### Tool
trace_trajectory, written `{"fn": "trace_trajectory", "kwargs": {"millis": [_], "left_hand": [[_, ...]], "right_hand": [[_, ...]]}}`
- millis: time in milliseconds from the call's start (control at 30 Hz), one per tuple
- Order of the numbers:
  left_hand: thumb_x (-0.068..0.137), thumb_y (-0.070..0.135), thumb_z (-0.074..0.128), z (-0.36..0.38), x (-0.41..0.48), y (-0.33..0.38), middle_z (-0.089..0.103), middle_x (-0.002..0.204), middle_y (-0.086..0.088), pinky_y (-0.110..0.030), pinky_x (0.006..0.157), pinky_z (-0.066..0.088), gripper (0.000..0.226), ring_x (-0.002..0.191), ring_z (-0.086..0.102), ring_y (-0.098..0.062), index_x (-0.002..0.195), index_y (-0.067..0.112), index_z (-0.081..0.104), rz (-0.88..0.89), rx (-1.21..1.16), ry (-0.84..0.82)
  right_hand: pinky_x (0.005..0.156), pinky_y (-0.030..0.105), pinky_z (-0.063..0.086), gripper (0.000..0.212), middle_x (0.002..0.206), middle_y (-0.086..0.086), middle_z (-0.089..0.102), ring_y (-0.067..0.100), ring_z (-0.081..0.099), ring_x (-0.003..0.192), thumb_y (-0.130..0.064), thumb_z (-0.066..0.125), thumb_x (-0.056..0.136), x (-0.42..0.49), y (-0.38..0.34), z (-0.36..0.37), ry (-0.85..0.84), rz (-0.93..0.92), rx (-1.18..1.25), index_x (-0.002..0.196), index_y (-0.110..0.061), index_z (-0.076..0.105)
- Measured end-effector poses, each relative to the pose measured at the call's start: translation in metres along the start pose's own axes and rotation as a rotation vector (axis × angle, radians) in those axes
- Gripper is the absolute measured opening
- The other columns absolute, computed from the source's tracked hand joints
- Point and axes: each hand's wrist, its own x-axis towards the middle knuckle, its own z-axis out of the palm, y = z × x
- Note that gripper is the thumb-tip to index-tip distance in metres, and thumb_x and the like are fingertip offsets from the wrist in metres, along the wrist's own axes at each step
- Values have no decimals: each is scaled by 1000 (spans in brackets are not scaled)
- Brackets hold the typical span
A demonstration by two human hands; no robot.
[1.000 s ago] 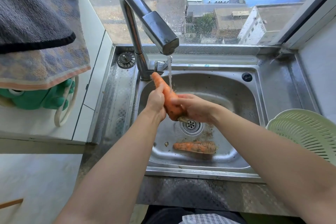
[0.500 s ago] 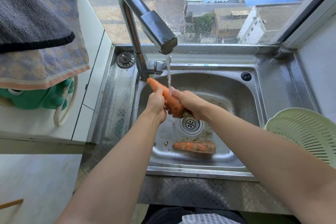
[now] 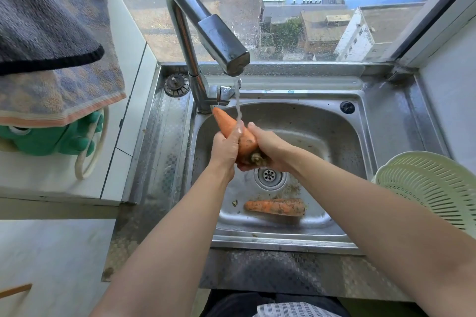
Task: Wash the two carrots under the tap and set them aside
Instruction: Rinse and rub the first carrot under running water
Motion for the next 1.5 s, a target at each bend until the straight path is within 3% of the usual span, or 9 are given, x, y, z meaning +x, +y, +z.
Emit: {"fn": "trace_trajectory", "kwargs": {"millis": [200,367,667,767,900,1067,1200,1400,1500], "left_hand": [[84,66,53,8,0,0,57,133,-11,-46,101,48,82,117,60,-24,146,16,32,32,35,-106],[99,43,45,9,6,-7,62,113,-15,-19,48,45,51,78,60,-16,134,5,43,67,131,-65],[97,37,52,-2,3,-13,63,115,-17,-23,55,49,53,88,62,-20,134,-1,44,36,152,-134],[101,46,40,6,6,-7,54,132,-17,-39,81,55,58,111,58,-29,136,-1,36,-62,175,18],[101,35,40,-6,8,-5,12,160,-11,-49,118,20,64,146,18,-31,153,18,8,81,518,157],[86,39,42,-27,8,-16,45,143,-7,-57,118,-5,44,140,32,-25,126,25,54,338,1180,-287],[85,30,64,-35,2,-23,60,103,-3,-36,85,46,34,98,60,-23,114,18,51,338,1008,-289],[79,41,77,-26,-16,-17,62,108,0,-36,86,53,58,99,62,-16,121,19,44,72,553,-302],[87,31,71,-24,-22,-17,67,98,-6,-35,71,51,32,87,63,-19,112,24,52,39,453,-361]], "right_hand": [[50,25,51,48,82,9,68,14,64,61,-46,49,97,7,2,-1,18,-111,42,119,-5,64],[39,21,42,53,68,11,63,16,60,51,-50,35,102,9,6,0,94,-99,-21,105,-3,60],[36,20,35,56,77,17,63,21,61,55,-54,37,100,19,8,-9,93,-29,-121,105,-2,57],[36,20,35,55,76,15,65,19,63,55,-53,40,99,19,9,-9,72,-41,-162,103,-3,60],[44,23,37,44,83,12,69,20,67,56,-51,60,90,13,3,-26,140,-13,-328,108,-11,62],[45,20,46,46,98,13,72,18,69,64,-44,68,86,2,-14,-51,-17,141,-486,118,-12,60],[55,22,56,49,103,16,67,22,71,75,-26,77,82,9,-21,-63,15,63,-241,121,-5,59],[95,39,52,54,119,10,62,24,63,108,-24,76,83,22,4,-21,42,-223,-178,129,-14,50],[93,37,53,45,116,7,58,20,61,104,-36,61,94,30,14,5,146,-272,-204,131,-16,45]]}}
